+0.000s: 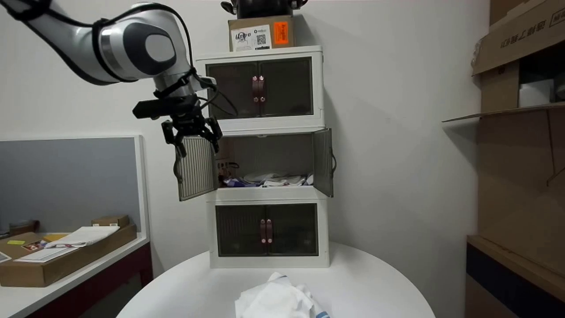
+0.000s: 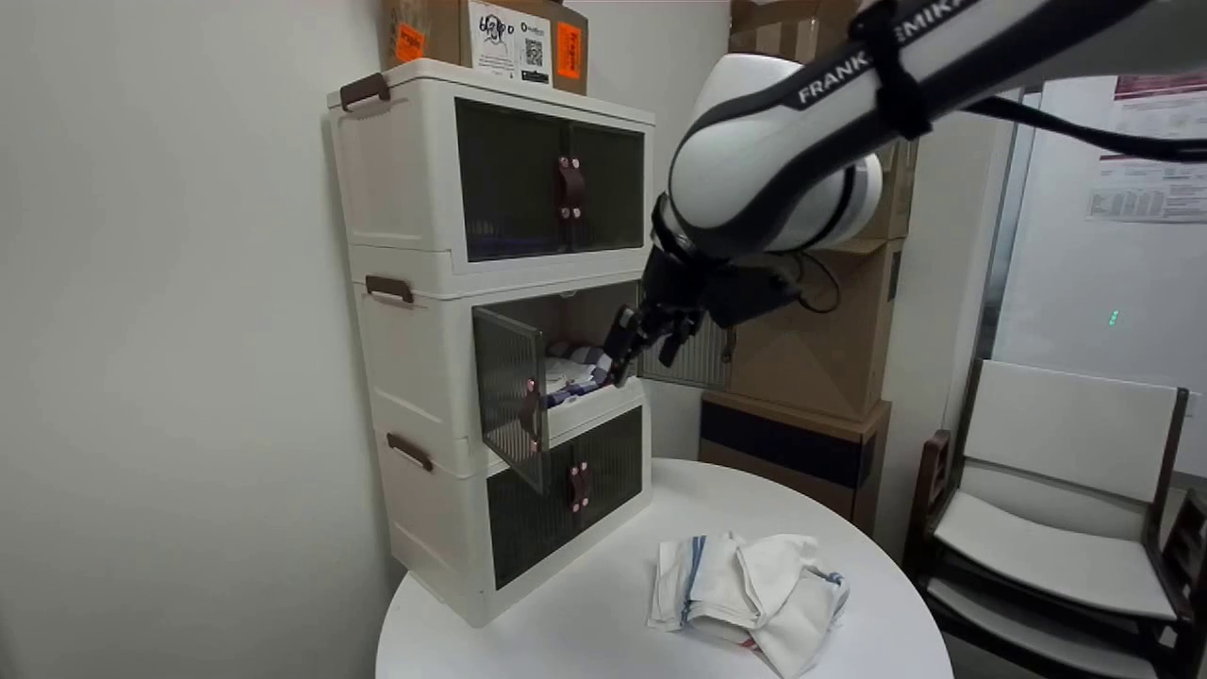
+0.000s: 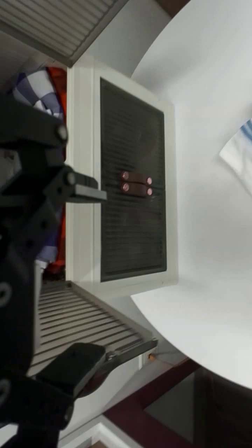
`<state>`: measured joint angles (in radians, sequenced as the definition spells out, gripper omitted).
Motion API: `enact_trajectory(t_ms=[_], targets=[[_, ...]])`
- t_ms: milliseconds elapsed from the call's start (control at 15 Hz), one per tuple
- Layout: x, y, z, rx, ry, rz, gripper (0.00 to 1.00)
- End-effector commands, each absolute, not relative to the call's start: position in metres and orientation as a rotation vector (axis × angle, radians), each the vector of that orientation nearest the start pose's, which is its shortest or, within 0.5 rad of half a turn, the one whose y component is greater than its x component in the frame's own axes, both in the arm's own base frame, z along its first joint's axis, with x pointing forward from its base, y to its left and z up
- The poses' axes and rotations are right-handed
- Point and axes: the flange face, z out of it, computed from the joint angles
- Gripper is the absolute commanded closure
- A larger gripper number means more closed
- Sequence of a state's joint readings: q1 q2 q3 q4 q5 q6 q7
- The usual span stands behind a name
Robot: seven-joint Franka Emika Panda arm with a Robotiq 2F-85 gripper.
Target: Close the left side door of the middle cabinet
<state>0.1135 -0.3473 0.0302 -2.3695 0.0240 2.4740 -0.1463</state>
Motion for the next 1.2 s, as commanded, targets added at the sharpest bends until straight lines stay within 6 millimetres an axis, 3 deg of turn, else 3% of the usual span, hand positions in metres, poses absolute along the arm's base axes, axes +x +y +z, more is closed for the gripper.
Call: enact_trajectory(t_ms=[0, 267, 533, 800, 1133], targets=[[0.520, 0.093, 0.536, -2.886, -0.469, -0.622, 0.00], [0.537, 0.113, 0.567, -2.768, -0.507, -0.514, 0.00], [0.547, 0.122, 0.582, -2.752, -0.514, -0.479, 0.00], [0.561, 0.134, 0.570, -2.887, -0.545, -0.601, 0.00], [0.576, 0.163, 0.518, -3.025, -0.611, -0.811, 0.00]])
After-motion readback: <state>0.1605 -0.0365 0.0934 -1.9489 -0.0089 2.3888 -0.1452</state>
